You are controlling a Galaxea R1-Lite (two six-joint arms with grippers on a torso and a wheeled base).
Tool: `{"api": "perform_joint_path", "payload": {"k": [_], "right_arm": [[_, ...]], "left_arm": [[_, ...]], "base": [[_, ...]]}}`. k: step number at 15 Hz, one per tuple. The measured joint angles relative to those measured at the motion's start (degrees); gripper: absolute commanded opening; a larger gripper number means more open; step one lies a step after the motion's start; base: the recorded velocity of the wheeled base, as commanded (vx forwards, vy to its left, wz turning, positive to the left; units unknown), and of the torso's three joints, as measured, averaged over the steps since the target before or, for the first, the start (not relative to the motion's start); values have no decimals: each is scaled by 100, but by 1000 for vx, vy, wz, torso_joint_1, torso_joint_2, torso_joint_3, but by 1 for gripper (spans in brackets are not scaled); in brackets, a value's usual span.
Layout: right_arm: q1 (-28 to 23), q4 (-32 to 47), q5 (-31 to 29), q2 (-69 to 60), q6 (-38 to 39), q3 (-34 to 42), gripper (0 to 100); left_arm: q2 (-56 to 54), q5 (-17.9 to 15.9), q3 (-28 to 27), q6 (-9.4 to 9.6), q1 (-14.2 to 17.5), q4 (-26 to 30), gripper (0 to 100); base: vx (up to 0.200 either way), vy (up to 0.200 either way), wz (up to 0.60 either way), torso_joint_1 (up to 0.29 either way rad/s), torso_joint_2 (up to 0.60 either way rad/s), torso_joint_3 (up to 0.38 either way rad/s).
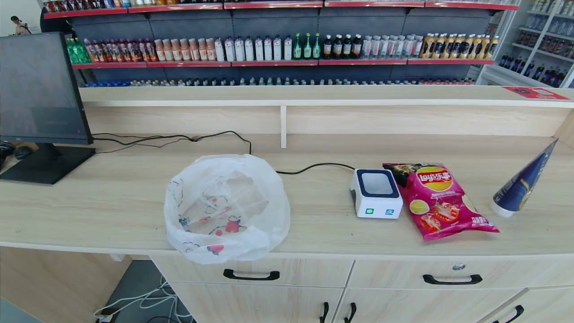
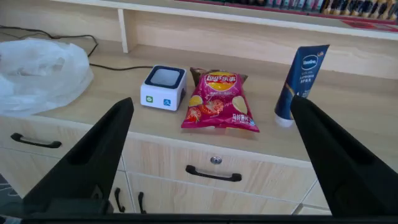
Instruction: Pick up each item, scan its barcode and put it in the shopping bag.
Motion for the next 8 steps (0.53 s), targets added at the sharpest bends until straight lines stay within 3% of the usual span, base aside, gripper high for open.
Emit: {"api": "perform_joint_path", "payload": {"k": [4, 8], "right_arm": [[29, 11, 123, 2057, 126, -1276, 100], [55, -1045, 371, 4457, 378, -1812, 100]], "left_arm": [[0, 2, 0, -2, 2, 0, 100], [0, 2, 0, 0, -2, 0, 100]], "base": [[0, 0, 0, 0, 0, 0], [0, 0, 0, 0, 0, 0]]}}
